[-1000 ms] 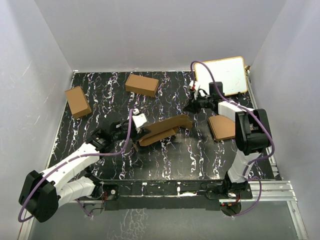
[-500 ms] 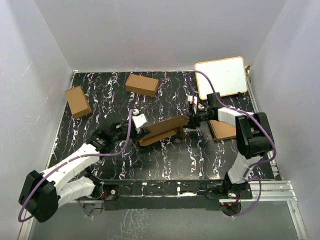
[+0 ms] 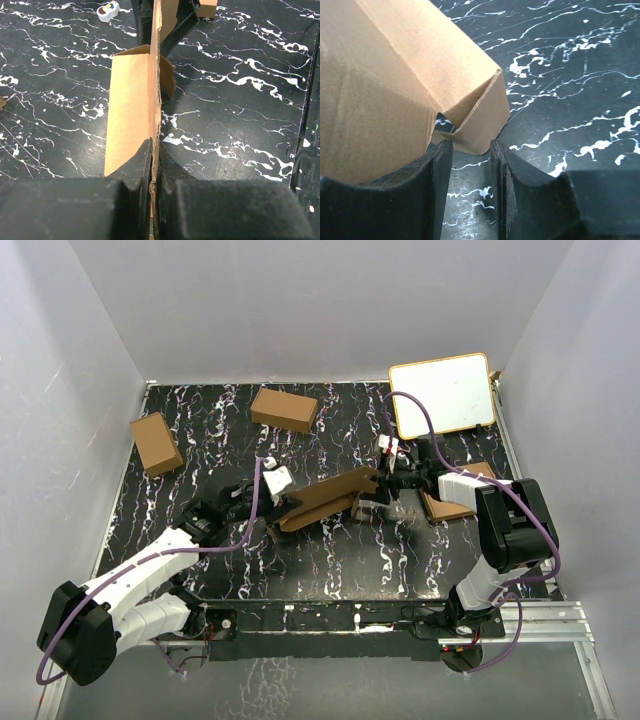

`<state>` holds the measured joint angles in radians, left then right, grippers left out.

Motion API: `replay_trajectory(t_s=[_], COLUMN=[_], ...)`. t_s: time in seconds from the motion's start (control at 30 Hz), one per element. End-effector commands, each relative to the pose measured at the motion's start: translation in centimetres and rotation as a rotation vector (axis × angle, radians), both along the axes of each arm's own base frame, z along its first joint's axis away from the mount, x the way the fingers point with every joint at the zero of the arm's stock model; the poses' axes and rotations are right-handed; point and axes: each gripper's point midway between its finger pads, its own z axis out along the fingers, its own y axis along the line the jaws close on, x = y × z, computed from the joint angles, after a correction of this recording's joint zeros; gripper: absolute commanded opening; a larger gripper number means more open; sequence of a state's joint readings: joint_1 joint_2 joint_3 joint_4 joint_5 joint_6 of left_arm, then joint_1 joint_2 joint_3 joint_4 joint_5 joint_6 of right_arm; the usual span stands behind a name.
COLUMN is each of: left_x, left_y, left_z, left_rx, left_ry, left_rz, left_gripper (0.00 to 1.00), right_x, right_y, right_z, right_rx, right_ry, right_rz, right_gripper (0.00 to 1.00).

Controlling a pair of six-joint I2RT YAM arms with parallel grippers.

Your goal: Fold the paper box

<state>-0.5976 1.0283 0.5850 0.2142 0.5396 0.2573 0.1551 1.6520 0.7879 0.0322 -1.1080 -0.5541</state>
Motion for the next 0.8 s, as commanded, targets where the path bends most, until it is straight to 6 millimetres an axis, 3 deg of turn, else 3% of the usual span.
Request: replay_trajectory(t_s=[0.0, 0.23, 0.47, 0.77], left_x=[-0.7, -0.9, -0.8, -0.9], left_y=[-0.3, -0.5, -0.6, -0.8], left_z=[0.7, 0.5, 0.3, 0.3], left_rx=[-0.037, -0.048, -0.059, -0.076], left_ry=[-0.004, 0.022, 0.045, 0.061], left_rz=[-0.031, -0.034, -0.023, -0.04], left_gripper=[0.0, 0.0, 0.0, 0.0], right_x=[2.5, 3.3, 1.8, 0.9], right_y=[0.4, 0.4, 0.7, 1.1], right_z=[3.3, 3.6, 3.0, 2.3], right_rx=[0.063, 0.1, 0.174, 0.238], right_ry=[-0.128, -0.056, 0.023, -0.034], right_rz=[-0.062, -0.154, -0.182, -0.189], right_gripper=[0.42, 0.44, 0.5, 0.5])
